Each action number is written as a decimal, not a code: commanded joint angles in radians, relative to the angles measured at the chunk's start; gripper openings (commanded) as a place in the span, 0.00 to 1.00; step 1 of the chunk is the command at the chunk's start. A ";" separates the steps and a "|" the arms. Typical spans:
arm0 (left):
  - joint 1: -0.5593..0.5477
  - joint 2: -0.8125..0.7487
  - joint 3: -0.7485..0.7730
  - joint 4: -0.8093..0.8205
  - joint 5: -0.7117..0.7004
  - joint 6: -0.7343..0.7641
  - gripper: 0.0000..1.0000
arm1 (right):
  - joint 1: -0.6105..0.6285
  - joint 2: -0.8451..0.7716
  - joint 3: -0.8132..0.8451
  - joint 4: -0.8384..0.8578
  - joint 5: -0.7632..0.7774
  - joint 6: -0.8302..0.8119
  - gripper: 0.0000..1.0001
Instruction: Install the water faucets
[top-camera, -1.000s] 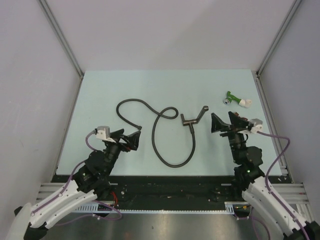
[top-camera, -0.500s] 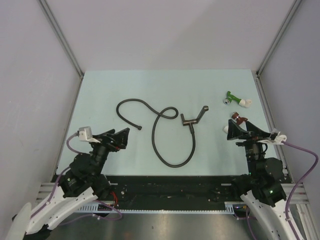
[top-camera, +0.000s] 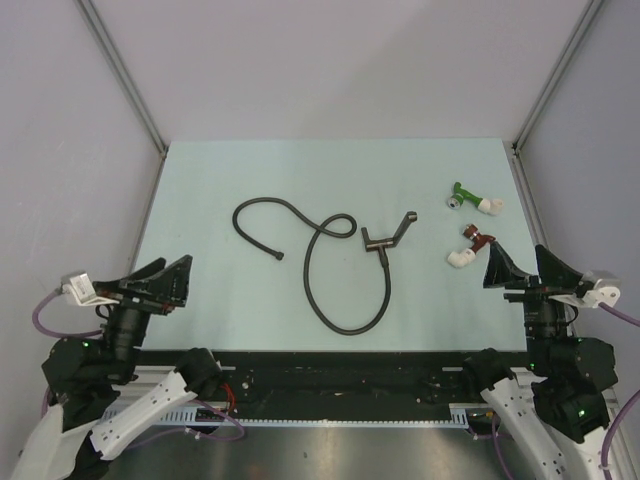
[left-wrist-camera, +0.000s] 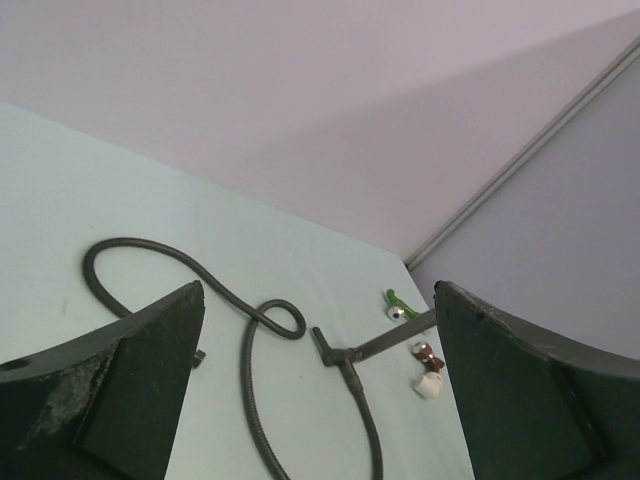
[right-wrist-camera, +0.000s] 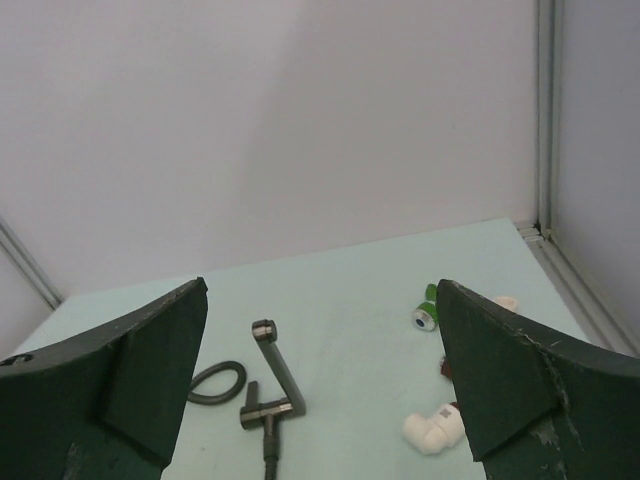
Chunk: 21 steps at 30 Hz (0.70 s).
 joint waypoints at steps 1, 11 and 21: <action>0.005 -0.126 0.051 -0.072 -0.073 0.135 1.00 | 0.002 -0.007 0.045 -0.057 -0.023 -0.144 1.00; 0.118 -0.119 -0.107 0.066 -0.134 0.255 1.00 | 0.003 -0.006 -0.043 -0.031 0.029 -0.122 1.00; 0.781 -0.020 -0.176 0.210 0.474 0.218 1.00 | -0.063 -0.009 -0.076 -0.011 0.004 -0.135 1.00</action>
